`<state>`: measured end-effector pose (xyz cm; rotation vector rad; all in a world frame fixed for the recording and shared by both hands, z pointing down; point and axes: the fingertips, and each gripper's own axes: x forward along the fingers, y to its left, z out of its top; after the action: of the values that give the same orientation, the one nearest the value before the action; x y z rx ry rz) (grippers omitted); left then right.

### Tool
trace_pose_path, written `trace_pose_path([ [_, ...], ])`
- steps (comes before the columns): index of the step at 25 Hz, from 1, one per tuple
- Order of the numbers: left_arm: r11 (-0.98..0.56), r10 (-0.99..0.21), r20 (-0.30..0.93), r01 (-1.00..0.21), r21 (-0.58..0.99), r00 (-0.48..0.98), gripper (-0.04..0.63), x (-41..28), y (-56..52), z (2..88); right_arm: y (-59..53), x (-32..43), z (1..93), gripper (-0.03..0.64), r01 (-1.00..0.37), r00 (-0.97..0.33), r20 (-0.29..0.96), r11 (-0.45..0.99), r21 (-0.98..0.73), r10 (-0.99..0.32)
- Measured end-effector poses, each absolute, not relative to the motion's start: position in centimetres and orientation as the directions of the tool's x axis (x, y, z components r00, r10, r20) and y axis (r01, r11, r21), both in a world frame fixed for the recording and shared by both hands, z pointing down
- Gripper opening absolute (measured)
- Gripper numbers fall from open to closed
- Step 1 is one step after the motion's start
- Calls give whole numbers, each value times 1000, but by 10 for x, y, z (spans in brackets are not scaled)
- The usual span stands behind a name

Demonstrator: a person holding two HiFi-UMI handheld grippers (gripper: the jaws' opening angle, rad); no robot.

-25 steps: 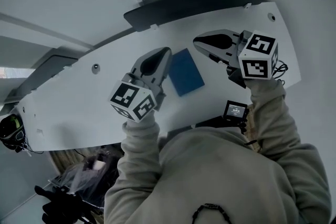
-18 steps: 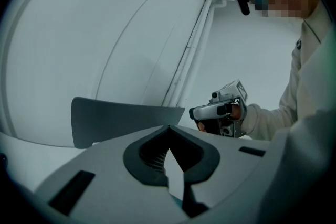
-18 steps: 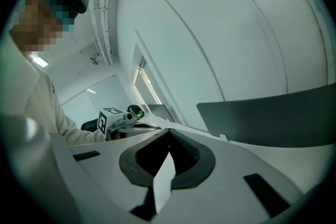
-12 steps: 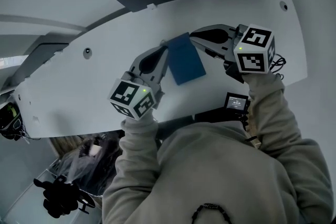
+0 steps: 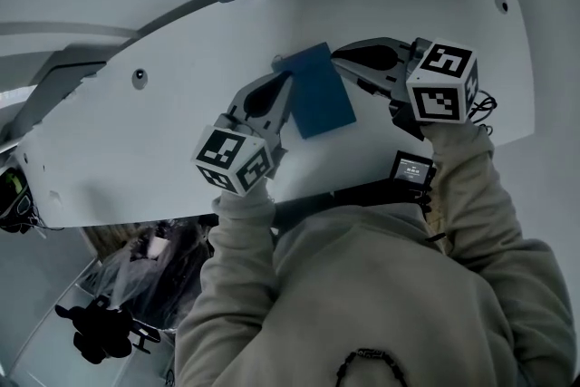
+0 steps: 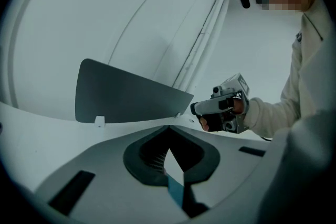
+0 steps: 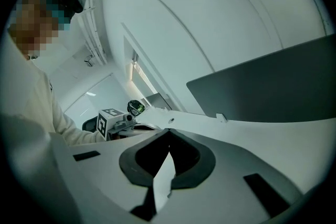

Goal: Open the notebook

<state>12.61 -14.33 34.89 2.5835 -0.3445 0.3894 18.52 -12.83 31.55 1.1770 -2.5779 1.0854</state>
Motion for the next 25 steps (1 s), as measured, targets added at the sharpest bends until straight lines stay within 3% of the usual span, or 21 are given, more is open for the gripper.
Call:
trace_pose_path([
  [25, -788, -130, 419, -350, 506, 899, 2, 102, -125, 420, -118, 189, 387, 21, -687, -698, 426, 371, -625, -575],
])
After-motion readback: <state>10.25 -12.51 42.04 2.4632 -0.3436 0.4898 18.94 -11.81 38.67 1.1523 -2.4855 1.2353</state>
